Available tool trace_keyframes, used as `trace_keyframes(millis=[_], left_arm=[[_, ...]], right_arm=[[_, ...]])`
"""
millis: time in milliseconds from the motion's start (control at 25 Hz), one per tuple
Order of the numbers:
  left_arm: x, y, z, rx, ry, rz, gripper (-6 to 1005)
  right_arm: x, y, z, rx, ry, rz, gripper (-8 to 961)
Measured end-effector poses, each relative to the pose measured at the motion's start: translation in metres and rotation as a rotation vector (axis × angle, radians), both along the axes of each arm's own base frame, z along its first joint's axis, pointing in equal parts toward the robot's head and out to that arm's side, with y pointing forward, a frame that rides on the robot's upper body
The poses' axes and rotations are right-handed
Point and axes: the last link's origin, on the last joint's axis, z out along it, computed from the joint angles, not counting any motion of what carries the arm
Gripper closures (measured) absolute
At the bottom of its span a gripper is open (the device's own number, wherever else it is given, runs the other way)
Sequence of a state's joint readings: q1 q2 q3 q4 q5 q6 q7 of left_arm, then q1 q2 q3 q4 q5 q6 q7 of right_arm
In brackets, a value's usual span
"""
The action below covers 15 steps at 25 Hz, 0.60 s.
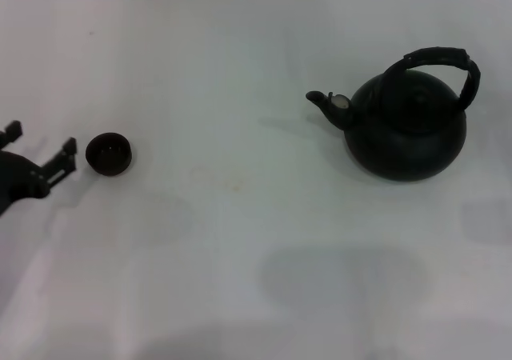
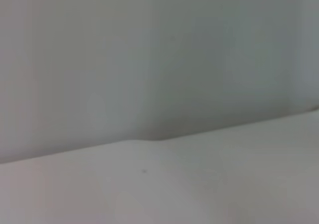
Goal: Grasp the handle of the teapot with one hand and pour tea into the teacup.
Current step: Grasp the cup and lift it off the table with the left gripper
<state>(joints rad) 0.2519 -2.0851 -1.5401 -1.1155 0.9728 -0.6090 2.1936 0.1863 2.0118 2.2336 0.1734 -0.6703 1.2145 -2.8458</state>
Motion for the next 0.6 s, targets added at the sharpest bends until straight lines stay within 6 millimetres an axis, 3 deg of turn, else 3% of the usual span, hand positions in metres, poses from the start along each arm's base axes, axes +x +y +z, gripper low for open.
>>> trace_keyframes(millis=[240,600], left_arm=[[0.018,-0.004,-0.020,-0.072,-0.030,-0.028,143],[0.018,-0.002,-0.021,-0.082,-0.018,-0.027,143]], right_arm=[[0.000,0.009,-0.001,-0.012,-0.005,-0.013,385],[0.000,0.011,-0.001,-0.014,-0.009,-0.018,387]])
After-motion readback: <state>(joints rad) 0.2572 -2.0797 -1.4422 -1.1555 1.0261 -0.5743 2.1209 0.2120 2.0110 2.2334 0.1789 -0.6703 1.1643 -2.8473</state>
